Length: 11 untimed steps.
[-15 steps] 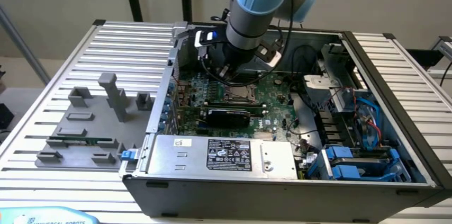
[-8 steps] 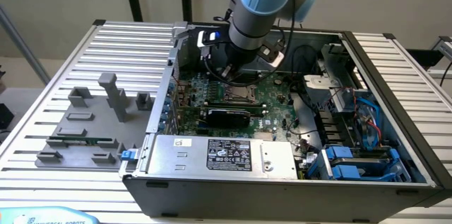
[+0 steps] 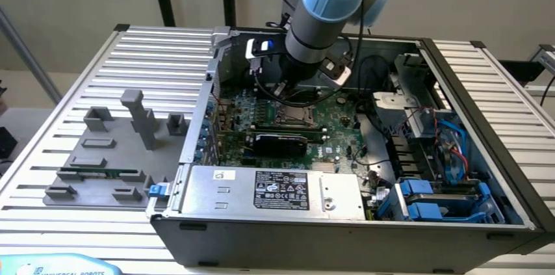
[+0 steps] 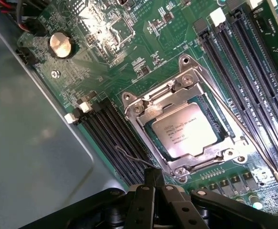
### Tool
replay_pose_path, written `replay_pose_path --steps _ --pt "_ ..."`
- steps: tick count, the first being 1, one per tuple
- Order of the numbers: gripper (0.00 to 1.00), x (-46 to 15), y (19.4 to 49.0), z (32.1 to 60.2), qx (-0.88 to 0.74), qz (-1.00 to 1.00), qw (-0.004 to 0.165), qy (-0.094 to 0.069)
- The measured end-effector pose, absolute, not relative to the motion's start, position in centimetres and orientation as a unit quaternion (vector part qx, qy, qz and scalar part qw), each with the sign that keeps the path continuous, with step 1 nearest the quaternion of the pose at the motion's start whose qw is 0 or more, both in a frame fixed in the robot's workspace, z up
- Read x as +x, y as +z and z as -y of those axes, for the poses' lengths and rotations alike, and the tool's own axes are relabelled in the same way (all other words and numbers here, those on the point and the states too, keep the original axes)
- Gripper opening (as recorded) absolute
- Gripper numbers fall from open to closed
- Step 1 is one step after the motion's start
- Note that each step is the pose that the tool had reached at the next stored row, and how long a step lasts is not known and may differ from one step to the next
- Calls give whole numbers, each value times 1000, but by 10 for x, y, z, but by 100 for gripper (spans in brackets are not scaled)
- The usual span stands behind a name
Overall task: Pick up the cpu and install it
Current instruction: 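Install the first cpu locking lever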
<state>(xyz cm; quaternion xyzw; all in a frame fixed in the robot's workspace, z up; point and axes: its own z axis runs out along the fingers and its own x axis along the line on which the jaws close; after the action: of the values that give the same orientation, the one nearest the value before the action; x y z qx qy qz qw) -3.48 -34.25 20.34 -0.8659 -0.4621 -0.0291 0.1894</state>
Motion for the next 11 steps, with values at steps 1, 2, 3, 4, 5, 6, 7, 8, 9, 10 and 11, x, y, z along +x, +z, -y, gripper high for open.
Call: replay_pose_path --steps 1,2,3,4,5,6,7,8,9,10,11 --pt "11 -35 203 342 -866 462 190 -29" --pt "11 -35 203 342 -866 462 190 -28" --pt "11 -35 203 342 -866 462 190 -28" --pt "11 -35 203 342 -866 462 190 -28" --pt "11 -35 203 342 -866 462 190 -28" --pt "11 -35 203 342 -866 462 190 -28" --pt "11 -35 203 342 -866 462 190 -28" --pt "11 -35 203 342 -866 462 190 -28" --pt "11 -35 203 342 -866 462 190 -28" --pt "11 -35 203 342 -866 462 190 -28" --pt "11 -35 203 342 -866 462 190 -28"
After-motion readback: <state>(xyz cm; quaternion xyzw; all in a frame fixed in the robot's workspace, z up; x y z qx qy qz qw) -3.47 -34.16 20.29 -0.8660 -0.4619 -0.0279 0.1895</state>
